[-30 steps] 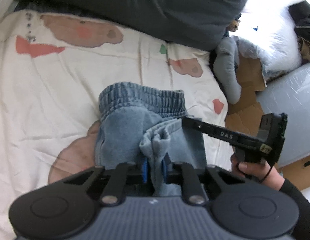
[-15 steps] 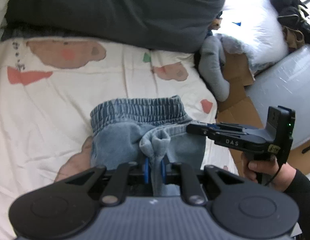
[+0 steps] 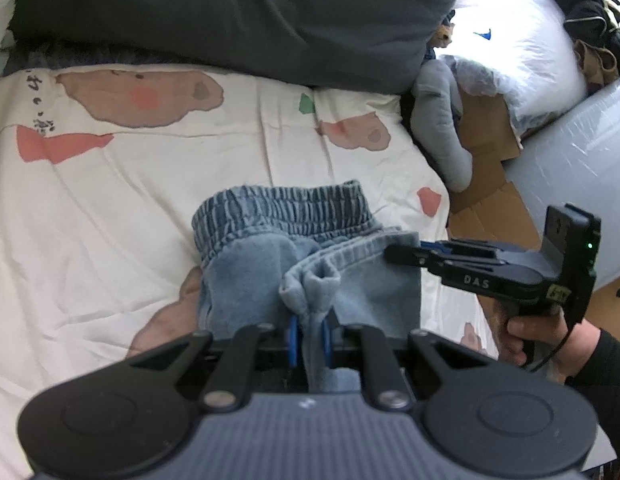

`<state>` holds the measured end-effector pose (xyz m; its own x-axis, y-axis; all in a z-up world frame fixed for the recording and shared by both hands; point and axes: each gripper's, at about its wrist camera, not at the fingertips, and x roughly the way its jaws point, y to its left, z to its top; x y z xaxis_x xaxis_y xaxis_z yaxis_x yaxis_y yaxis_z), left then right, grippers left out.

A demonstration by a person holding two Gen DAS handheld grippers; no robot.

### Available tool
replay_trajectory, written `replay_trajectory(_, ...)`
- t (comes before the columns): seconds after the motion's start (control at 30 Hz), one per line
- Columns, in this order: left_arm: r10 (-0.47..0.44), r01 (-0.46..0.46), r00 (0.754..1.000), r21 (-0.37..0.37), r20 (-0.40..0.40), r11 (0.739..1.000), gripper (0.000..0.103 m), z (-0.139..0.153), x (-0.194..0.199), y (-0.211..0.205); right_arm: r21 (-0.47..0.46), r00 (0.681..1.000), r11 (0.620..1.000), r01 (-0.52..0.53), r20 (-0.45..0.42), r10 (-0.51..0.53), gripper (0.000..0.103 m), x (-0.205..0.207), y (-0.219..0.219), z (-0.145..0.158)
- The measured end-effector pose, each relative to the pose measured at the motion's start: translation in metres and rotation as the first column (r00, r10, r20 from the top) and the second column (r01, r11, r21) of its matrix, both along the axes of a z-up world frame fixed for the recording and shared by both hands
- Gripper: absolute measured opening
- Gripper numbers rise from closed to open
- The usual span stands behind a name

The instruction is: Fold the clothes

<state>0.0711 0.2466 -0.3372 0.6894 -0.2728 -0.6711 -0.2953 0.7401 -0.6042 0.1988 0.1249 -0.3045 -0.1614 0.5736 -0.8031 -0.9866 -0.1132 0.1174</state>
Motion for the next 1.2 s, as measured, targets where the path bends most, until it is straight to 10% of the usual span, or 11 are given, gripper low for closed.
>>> replay_trajectory(0.5,0.000,-0.006,0.996,0.063,0.093,0.998,0.012,0.033,0.009,0.007,0.121,0.995,0.992,0.040,0.085,-0.050,0.014,0.000,-0.002,0.047)
replay_trajectory(1.07,-0.042,0.041,0.999,0.147,0.008,0.988,0.014,-0.017,0.052,0.031,0.053,0.965,0.974,0.218,0.137,-0.224,0.017,0.000,0.036,0.008)
replay_trajectory(1.2,-0.032,0.030,0.999,0.155,0.013,0.988,0.028,-0.003,0.042,0.035,0.083,0.956,0.964,0.254,0.127,-0.263,0.027,-0.001,0.024,0.014)
